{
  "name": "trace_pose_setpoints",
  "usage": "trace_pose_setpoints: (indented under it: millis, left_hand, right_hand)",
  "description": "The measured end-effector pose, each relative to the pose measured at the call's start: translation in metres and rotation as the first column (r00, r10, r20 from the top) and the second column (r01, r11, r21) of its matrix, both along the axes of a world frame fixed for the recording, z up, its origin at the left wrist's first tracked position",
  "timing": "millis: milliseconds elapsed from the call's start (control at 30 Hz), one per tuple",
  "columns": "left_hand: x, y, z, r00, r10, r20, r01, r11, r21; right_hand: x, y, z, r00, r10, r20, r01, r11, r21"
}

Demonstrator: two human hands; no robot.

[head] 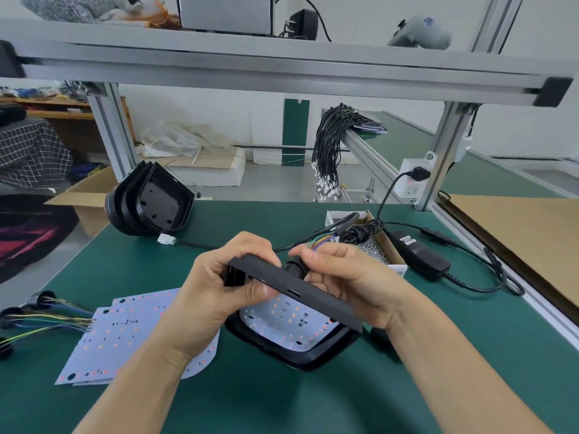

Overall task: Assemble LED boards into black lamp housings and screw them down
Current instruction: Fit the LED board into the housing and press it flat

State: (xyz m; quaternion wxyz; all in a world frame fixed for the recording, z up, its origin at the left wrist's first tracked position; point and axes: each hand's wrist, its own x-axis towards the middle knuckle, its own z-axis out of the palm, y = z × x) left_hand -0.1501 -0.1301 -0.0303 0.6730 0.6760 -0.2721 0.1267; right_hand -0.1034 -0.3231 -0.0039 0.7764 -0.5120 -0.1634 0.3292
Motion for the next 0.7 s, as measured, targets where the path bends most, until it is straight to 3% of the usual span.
trace_pose_setpoints:
  millis: [233,700]
  left_hand:
    - [0.002,-0.001,0.0,1.0,-0.004,-0.001,0.004,1.0,0.012]
    - [-0.002,-0.002,-0.005,0.996,0.081,0.047,-0.081,0.997,-0.013]
  right_hand:
    - [0.002,-0.002,0.008,0.995,0.06,0.078,-0.056,0.997,-0.057]
    - [0.002,-0.002,0.013,0.984,0.029,0.173,0.012,0.973,-0.229]
